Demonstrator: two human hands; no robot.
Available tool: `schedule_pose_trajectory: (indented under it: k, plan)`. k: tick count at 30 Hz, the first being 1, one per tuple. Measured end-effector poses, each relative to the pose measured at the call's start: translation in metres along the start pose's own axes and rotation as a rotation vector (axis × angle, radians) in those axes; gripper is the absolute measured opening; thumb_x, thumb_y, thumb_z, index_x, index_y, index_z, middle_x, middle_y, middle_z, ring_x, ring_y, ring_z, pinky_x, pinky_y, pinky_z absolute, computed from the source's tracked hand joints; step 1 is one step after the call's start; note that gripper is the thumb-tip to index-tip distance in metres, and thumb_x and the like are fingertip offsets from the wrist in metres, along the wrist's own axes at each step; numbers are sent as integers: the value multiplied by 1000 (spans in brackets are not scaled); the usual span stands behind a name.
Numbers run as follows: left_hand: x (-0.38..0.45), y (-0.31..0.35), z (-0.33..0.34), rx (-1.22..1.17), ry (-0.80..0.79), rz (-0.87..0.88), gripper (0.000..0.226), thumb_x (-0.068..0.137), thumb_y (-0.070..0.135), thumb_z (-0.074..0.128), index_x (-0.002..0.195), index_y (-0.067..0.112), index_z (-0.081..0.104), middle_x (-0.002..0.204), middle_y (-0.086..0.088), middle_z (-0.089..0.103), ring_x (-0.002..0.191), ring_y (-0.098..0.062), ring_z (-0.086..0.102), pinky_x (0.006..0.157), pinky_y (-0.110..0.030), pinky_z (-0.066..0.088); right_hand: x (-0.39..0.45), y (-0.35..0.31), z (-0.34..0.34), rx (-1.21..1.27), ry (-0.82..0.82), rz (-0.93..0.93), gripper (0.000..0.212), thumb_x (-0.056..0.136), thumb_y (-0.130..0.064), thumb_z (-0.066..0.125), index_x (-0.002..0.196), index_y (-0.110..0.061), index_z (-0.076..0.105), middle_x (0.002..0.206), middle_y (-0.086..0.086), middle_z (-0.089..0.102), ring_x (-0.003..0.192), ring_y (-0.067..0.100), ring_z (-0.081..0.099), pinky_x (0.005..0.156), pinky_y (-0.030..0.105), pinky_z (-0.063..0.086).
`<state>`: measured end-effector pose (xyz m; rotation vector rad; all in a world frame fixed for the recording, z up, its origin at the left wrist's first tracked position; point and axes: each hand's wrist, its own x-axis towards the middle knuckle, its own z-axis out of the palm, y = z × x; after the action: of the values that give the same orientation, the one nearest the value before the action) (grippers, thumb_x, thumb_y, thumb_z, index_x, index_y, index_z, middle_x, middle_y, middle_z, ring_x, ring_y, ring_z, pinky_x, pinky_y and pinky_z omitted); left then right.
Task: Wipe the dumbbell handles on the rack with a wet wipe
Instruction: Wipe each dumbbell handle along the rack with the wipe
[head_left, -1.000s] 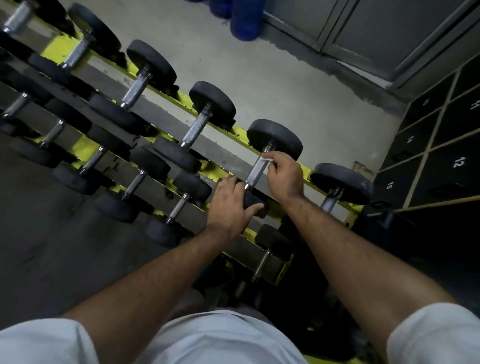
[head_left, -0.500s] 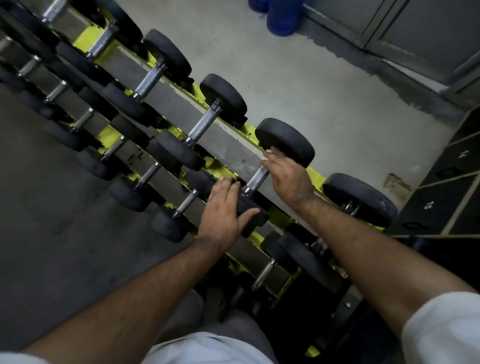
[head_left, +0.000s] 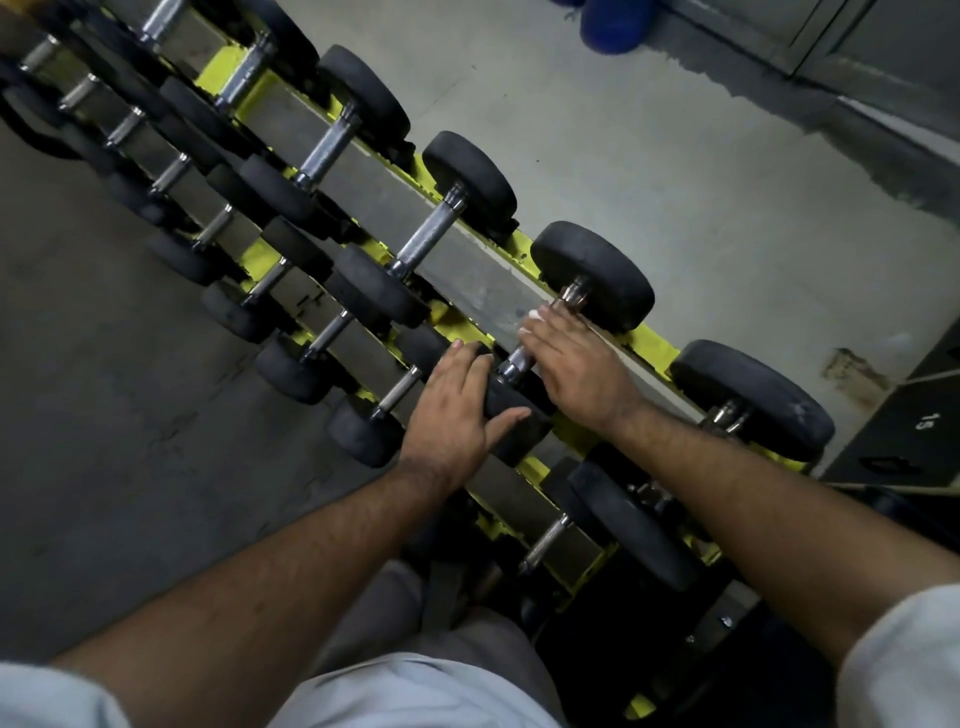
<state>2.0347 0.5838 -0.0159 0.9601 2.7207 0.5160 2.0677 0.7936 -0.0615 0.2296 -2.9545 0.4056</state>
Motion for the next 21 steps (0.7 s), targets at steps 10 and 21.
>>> schedule_pose_trajectory:
  k: [10,21]
  plan:
    - [1,-4,2,23,-5,18,85,92,70,36,142,1,44,151,-20,41,146,-31,28,122,-37,13,-5,1,0,22,-54,-112,46,96,-9,53,142,-6,54,148,12,53,143,28,42,119,47,34]
    - [6,-9,-18,-264,-7,-40,72,86,50,68,143,11,45,149,-7,43,140,-20,36,116,-40,33,9,3,-15,6,-86,-38,40,93,-5,60,133,-8,63,139,11,61,136,26,51,118,40,33]
